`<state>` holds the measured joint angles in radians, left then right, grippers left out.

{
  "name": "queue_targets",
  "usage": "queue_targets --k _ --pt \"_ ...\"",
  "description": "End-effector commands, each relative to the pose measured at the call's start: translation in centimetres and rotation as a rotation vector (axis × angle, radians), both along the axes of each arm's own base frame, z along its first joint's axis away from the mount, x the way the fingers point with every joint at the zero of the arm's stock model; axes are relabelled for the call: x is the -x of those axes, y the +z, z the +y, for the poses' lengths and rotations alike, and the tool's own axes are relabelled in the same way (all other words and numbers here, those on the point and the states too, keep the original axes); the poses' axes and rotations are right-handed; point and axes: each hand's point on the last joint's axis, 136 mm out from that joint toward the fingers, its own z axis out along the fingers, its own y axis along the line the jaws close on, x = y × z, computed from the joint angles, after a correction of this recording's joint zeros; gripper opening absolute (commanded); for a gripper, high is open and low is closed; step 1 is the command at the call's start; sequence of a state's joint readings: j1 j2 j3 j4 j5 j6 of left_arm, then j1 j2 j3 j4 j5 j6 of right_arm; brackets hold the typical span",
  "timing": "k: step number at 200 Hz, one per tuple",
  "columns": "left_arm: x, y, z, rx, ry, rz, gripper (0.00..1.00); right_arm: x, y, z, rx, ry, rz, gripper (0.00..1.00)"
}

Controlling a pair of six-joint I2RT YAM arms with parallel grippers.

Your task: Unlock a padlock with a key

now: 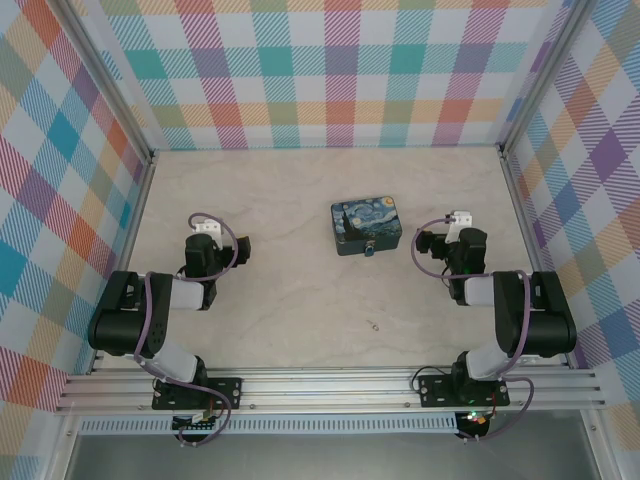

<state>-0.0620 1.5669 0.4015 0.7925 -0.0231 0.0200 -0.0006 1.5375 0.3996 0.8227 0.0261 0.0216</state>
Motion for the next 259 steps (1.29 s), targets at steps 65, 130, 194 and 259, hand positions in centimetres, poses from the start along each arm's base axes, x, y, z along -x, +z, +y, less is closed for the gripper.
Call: queue_targets --k 65,130,194,259 --pt "-0.7 1.2 0.4 -0.01 0.008 -0.044 1.0 -0.2 0.8 0.1 -0.008 -0.005 -0.033 1.0" --pt "-0.8 1.2 0.7 -0.011 0.022 -0.043 1.0 -0.2 0.8 0.2 -0.015 0.002 -0.035 1.0" --pt "0.8 6.3 1.8 0.079 0.133 -0.007 1.0 1.2 4.4 1.3 -0.091 0.051 0.091 1.0" --pt "2.1 8.6 -3.7 0.63 0.1 0.168 1.0 2.8 7.9 6.4 -0.509 0.17 0.315 0.99"
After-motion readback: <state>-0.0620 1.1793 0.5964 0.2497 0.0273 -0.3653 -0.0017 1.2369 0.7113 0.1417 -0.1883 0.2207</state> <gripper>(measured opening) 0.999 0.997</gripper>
